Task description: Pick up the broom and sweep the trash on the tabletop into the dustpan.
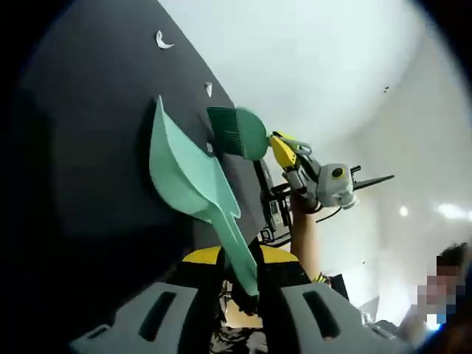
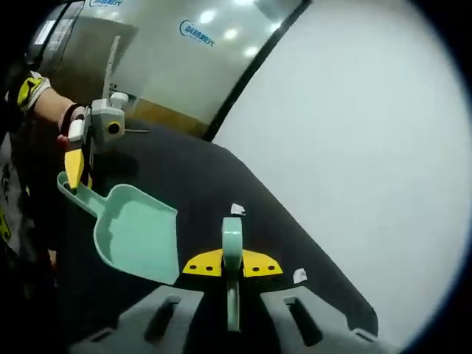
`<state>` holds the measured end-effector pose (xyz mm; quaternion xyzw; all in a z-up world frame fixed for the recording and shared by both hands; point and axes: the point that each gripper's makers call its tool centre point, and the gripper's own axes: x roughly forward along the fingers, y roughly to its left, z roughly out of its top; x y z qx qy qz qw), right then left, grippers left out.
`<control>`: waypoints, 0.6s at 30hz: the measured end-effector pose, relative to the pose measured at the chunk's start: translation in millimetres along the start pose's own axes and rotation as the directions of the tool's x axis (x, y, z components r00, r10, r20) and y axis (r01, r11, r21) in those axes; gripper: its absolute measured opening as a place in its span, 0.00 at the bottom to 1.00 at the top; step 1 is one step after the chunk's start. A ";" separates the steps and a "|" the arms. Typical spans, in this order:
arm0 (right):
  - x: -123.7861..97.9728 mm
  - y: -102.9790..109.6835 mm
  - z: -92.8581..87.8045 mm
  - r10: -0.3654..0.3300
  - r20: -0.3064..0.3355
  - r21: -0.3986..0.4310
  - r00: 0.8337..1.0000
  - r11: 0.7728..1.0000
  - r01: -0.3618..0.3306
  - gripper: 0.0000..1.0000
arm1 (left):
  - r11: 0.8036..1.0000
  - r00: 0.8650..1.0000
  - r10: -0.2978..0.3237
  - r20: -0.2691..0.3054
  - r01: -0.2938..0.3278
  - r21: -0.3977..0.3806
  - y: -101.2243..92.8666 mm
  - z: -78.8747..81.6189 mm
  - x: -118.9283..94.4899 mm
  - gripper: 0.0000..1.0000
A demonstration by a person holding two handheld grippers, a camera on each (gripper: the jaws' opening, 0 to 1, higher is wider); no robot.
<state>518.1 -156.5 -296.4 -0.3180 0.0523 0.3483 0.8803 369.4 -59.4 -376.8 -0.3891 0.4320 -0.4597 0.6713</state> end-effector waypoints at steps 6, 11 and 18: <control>0.5 -0.9 7.2 -0.012 -0.014 -0.011 1.000 1.000 0.012 0.04 | 0.996 0.999 0.046 0.020 -0.047 0.081 7.5 12.2 -4.8 0.15; 3.0 -0.6 23.0 -0.014 0.002 0.027 1.000 1.000 0.014 0.04 | 0.998 1.000 0.031 0.005 -0.031 0.057 9.9 9.4 -4.3 0.15; 13.4 6.7 22.3 0.015 -0.071 0.102 0.997 0.995 -0.008 0.04 | 0.999 1.000 0.020 0.019 -0.021 0.044 9.0 13.4 -6.7 0.15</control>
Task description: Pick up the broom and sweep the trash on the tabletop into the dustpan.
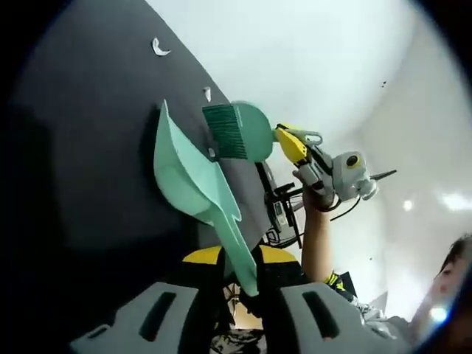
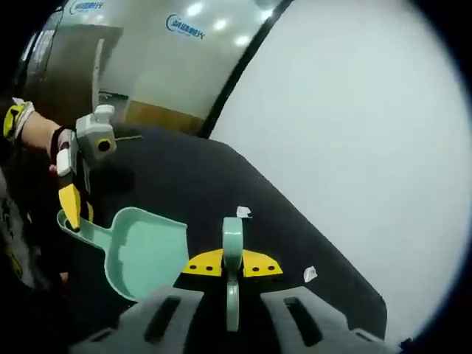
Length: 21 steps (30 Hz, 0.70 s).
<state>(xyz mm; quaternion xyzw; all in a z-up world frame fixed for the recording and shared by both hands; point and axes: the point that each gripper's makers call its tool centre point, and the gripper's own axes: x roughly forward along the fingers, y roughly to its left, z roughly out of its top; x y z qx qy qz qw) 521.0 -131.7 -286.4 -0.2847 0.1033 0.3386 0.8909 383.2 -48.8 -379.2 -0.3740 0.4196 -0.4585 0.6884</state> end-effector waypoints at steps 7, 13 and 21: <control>11.1 -4.2 1.8 -0.078 -0.019 0.029 0.997 0.996 0.078 0.04 | 1.000 1.000 -0.004 0.004 0.004 0.004 0.7 0.5 -0.4 0.15; 18.5 0.4 5.4 -0.064 -0.033 0.084 0.997 0.994 0.067 0.04 | 1.000 1.000 -0.002 0.013 0.002 0.015 1.2 2.1 1.0 0.15; 23.4 -2.3 7.3 -0.096 -0.051 0.066 0.994 0.993 0.099 0.04 | 1.000 1.000 -0.004 0.012 0.003 0.020 0.5 1.9 3.6 0.15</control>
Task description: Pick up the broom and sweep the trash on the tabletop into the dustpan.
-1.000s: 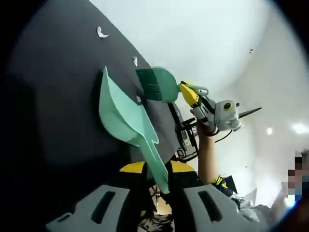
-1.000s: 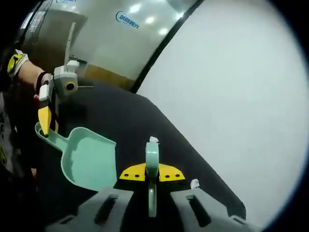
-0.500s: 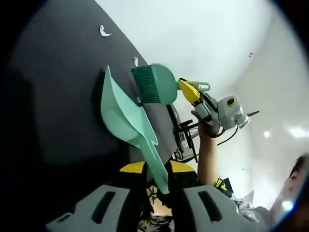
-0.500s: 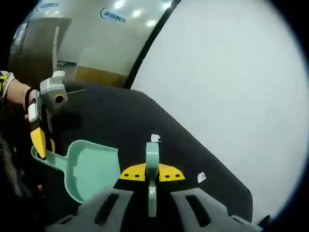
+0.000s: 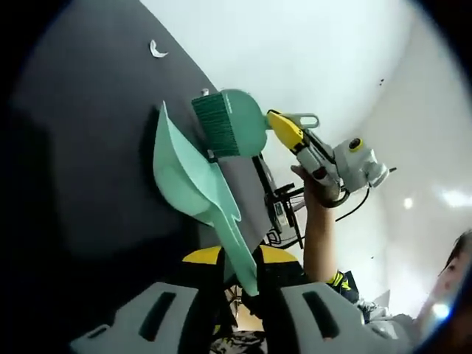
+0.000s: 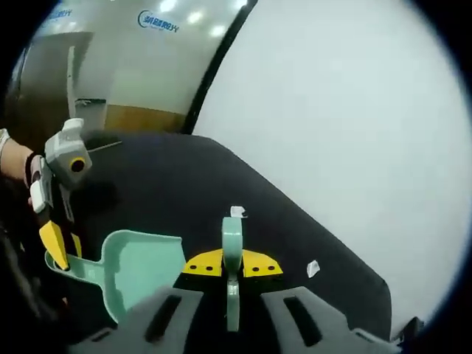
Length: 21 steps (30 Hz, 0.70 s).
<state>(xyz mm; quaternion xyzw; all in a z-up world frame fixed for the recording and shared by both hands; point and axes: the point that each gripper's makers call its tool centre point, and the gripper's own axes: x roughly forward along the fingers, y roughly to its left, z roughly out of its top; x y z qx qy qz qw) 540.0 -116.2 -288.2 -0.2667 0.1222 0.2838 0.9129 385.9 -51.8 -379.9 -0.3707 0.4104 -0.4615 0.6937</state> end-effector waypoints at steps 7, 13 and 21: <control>-1.4 4.4 4.6 0.009 -0.004 0.018 1.000 1.000 -0.008 0.04 | 1.000 1.000 0.003 0.000 -0.003 0.004 0.3 0.8 0.0 0.15; -7.0 11.2 21.4 0.049 0.063 0.053 0.997 0.997 -0.053 0.04 | 1.000 1.000 0.002 -0.002 -0.002 0.000 1.9 0.5 1.0 0.15; -8.0 -4.5 17.2 0.019 0.071 0.050 0.997 0.998 -0.023 0.04 | 1.000 1.000 0.000 0.000 0.000 -0.001 2.3 1.7 0.5 0.15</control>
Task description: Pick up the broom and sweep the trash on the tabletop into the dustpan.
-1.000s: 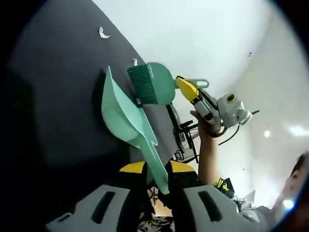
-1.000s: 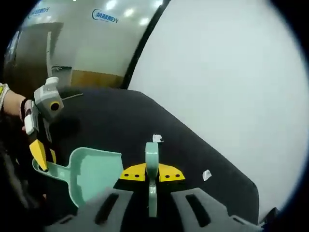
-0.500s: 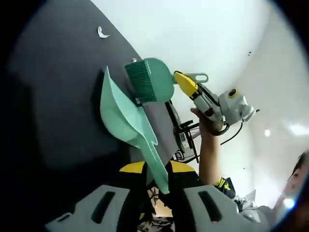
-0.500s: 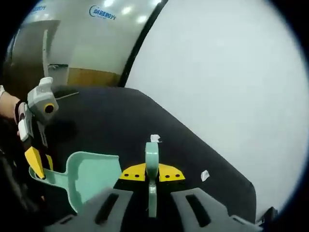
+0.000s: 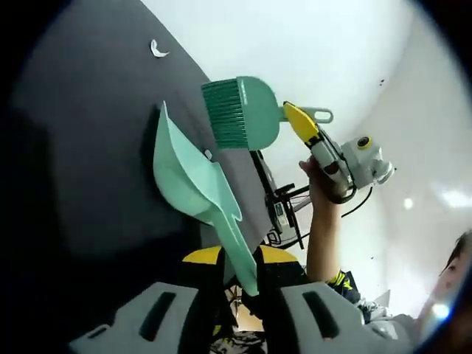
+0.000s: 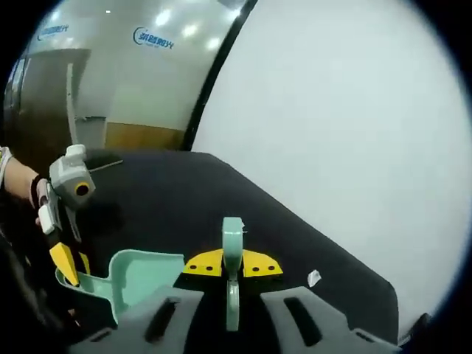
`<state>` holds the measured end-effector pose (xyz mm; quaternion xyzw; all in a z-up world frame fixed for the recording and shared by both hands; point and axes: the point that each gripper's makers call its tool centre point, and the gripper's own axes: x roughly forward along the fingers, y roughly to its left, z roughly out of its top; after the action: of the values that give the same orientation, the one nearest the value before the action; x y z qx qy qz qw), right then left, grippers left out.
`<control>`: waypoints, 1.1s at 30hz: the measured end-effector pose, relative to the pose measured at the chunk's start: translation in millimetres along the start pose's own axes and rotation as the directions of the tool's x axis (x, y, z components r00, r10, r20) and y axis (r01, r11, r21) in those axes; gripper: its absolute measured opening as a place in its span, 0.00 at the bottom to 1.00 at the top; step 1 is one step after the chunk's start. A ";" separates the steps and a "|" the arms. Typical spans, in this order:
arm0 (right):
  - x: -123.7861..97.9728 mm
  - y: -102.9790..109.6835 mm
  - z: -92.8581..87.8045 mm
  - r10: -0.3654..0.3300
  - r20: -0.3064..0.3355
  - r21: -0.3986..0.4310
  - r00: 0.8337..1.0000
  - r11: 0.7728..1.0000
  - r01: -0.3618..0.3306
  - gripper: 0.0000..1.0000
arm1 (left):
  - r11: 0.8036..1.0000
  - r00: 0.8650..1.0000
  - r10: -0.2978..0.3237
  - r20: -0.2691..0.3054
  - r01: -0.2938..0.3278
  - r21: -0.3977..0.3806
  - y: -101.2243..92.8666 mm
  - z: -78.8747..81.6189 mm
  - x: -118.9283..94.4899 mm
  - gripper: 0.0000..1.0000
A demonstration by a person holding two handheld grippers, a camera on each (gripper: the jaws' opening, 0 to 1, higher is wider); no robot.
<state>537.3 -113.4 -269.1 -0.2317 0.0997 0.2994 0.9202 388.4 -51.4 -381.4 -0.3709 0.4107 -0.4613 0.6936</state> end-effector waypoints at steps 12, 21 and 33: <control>-7.8 20.6 26.4 0.089 0.100 0.130 0.991 0.986 -0.102 0.04 | 1.000 1.000 0.000 0.002 0.000 -0.003 4.2 7.3 0.6 0.15; 0.1 11.5 2.1 0.063 0.060 0.066 0.996 0.996 -0.067 0.04 | 1.000 1.000 0.002 0.014 -0.002 -0.002 2.4 2.8 1.4 0.15; -6.2 60.0 25.5 0.225 0.137 0.139 0.965 0.960 -0.244 0.04 | 1.000 1.000 0.004 0.013 -0.004 -0.002 0.6 -5.7 5.5 0.15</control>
<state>497.7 -61.3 -266.8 -0.1278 0.0942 0.4111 0.8977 384.7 -57.2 -385.4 -0.3739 0.4073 -0.4571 0.6967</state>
